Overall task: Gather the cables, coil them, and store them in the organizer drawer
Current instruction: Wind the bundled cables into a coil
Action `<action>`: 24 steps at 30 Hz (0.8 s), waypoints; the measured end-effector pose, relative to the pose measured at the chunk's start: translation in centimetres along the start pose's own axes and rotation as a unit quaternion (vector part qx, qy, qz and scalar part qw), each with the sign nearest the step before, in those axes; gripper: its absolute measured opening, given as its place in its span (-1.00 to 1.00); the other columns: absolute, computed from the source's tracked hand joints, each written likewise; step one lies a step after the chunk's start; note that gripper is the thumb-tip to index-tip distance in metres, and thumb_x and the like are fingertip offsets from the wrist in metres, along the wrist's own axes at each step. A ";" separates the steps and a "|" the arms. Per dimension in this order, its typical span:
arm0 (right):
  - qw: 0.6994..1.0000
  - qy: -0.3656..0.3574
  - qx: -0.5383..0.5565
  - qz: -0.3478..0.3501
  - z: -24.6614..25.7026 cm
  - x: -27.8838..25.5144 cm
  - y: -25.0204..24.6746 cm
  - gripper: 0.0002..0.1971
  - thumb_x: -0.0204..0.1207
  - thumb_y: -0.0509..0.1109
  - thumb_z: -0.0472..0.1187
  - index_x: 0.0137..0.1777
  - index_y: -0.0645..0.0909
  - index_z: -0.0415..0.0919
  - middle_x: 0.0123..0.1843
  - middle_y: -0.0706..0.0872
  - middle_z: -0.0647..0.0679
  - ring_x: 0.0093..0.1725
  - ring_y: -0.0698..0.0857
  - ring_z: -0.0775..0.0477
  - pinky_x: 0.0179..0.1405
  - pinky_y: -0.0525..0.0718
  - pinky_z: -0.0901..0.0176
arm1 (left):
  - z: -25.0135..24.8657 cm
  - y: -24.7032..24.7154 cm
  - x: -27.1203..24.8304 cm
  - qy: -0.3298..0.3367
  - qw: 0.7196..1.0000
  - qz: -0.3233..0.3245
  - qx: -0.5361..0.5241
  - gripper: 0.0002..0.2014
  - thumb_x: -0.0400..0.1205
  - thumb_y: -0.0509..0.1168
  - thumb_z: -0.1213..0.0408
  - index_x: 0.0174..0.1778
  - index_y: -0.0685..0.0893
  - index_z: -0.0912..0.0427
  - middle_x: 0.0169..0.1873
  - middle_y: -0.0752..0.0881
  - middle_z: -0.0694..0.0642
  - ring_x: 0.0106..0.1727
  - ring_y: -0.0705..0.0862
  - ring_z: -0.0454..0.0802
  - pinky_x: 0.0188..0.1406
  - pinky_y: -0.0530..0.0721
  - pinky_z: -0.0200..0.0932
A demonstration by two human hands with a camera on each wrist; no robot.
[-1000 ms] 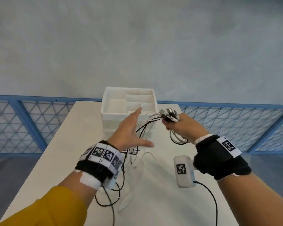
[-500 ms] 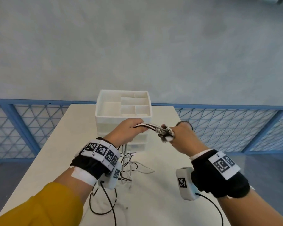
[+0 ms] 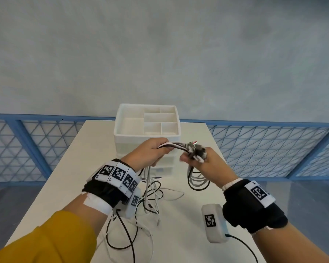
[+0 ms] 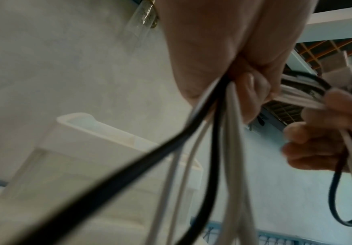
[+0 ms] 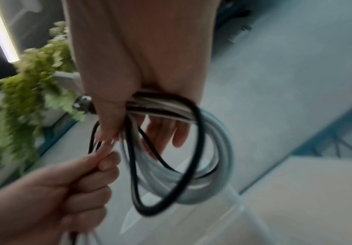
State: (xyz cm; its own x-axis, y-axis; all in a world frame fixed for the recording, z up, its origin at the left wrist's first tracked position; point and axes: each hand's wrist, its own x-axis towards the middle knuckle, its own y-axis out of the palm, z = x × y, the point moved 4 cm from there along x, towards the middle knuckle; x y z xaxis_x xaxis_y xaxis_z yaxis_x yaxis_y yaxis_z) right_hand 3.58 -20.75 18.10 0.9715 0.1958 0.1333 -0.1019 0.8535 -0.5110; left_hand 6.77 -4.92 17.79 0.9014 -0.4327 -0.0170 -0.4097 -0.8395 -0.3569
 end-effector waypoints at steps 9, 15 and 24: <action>0.956 0.021 0.290 -0.045 -0.7 0.7 1.0 -0.82 0.45 0.42 -0.29 -0.34 0.52 -0.17 -0.61 0.42 0.08 -0.65 0.39 0.10 -0.64 0.44 0.23 | 0.0 3.4 -1.0 0.033 0.993 -0.037 -0.105 -0.72 0.71 -0.05 0.20 -0.29 0.42 0.13 -0.48 0.34 0.01 -0.53 0.36 -0.24 -0.33 0.39 -0.26; 0.956 -0.019 0.291 -0.017 0.1 0.6 1.8 -0.84 0.26 0.56 -0.30 -0.20 0.64 -0.21 -0.35 0.52 -0.23 -0.33 0.55 -0.14 -0.39 0.62 0.15 | -1.3 2.5 -0.1 0.009 0.987 0.008 0.159 -0.49 0.67 -0.04 -0.06 0.28 0.52 0.26 0.27 0.48 0.15 0.31 0.51 0.07 0.40 0.43 -0.03; 0.969 0.017 0.244 -0.016 0.9 1.4 1.1 -0.75 0.33 0.47 -0.43 -0.11 0.67 -0.07 -0.22 0.70 -0.06 -0.19 0.64 -0.02 -0.27 0.62 0.19 | -4.0 1.7 0.6 -0.024 0.977 -0.028 0.212 -0.61 0.67 0.01 0.02 0.06 0.67 0.15 0.63 0.02 0.05 0.63 0.07 0.06 0.60 0.12 0.09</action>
State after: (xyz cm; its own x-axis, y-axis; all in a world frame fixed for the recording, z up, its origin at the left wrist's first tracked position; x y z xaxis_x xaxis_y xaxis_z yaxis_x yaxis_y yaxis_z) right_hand 4.65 -19.07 18.50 0.9815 0.1569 0.1097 -0.1531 0.9873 -0.0425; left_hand 6.03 -7.89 20.93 0.9306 -0.3650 -0.0260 -0.2731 -0.6455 -0.7132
